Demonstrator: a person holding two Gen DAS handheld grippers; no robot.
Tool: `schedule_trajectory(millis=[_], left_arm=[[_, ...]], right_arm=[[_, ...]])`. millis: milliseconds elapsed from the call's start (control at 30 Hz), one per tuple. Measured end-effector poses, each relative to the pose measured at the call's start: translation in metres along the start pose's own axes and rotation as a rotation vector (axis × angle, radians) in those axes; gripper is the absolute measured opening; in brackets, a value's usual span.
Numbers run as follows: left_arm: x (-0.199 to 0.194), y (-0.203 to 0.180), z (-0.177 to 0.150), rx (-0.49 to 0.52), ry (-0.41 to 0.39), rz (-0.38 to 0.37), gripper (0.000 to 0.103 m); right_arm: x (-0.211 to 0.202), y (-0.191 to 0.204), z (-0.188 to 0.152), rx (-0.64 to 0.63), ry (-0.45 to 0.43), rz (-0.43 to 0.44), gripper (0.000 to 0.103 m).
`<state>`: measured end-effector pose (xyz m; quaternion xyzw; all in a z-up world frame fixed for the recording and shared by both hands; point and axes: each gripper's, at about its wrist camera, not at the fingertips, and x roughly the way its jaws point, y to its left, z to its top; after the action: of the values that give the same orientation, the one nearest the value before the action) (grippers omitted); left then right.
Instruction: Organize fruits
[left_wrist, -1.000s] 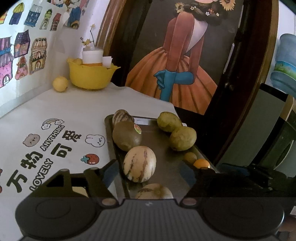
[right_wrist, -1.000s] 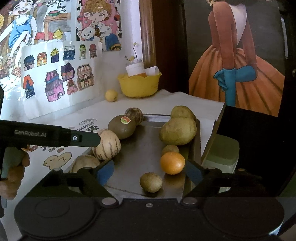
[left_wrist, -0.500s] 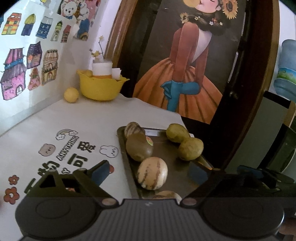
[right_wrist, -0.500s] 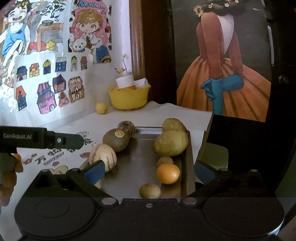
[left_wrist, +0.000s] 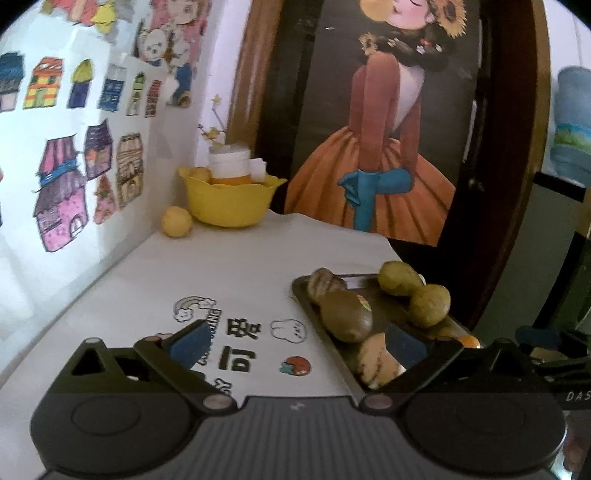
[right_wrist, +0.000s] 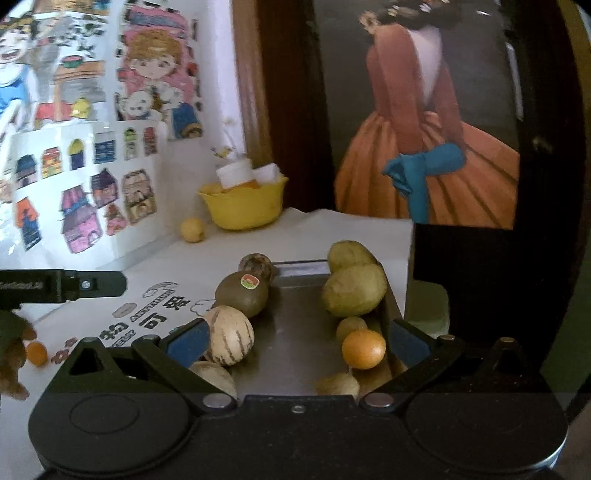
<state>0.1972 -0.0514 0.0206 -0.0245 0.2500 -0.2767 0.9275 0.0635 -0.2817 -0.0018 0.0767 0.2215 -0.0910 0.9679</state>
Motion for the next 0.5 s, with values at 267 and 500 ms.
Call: schedule_trajectory(millis=[267,500], left_arm=[[-0.009,0.036,0.006,0.032,-0.031,0.078,0.102],[-0.005,0.082,0.003,-0.016,-0.017,0.115,0.102]], right_arm=[[0.008,0.053,0.004,0.07,-0.023,-0.096,0.102],[0.02,0.09,0.005,0.056,-0.059,-0.082,0.102]])
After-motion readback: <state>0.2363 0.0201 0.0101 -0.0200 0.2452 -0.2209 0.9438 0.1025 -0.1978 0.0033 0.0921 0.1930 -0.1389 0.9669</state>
